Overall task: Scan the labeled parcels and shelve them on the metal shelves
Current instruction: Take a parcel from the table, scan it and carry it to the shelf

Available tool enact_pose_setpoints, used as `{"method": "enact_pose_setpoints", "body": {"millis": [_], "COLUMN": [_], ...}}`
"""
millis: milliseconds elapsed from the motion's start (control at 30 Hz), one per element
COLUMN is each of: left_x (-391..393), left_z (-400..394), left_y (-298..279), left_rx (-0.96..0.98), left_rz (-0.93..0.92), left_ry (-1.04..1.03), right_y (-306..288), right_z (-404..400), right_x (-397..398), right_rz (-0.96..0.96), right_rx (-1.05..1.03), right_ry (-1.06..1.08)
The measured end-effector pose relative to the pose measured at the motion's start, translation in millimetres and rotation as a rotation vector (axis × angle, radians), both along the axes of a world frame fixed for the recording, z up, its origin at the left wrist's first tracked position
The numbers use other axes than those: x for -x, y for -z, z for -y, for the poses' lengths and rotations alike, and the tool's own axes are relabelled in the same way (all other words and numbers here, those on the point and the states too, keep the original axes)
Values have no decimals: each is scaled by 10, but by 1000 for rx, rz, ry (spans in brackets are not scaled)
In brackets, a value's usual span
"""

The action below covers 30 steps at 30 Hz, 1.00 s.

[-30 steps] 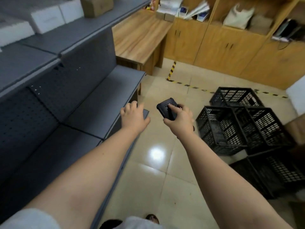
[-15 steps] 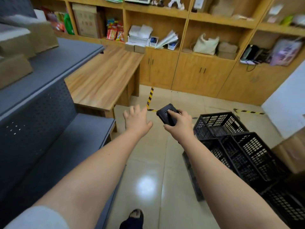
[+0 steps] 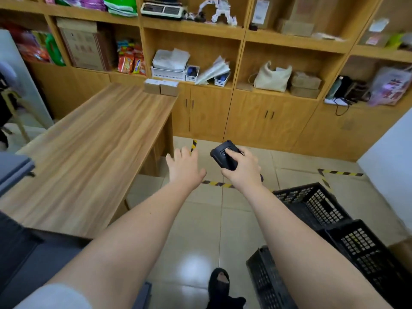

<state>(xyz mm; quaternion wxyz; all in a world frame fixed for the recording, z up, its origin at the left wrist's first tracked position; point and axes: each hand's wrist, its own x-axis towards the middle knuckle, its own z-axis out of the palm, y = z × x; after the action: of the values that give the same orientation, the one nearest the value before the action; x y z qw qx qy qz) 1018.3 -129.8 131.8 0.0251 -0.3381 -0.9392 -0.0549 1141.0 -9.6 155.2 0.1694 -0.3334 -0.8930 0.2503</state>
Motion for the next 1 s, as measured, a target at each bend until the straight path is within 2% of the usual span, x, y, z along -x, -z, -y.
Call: {"method": "enact_pose_setpoints", "body": {"millis": [367,533,733,1000], "left_x": [2371,3424,5078,7108], "left_z": [-1559,-2045,-2582,-3085], "left_y": [-133,-41,256,364], "left_rx": [34,-8,10,130], "left_rz": [12,37,84,136], "left_ry": [-186,-256,-305,-270], "right_y": [-222,-75,193,334], "right_z": [-2093,-2598,-3185,-3812], "right_x": [2476,3661,5286,7289], "right_rz": [-56,-44,15,102], "right_rx": [24,55,44,85], "right_ry": [-145,-227,-298,-336]}}
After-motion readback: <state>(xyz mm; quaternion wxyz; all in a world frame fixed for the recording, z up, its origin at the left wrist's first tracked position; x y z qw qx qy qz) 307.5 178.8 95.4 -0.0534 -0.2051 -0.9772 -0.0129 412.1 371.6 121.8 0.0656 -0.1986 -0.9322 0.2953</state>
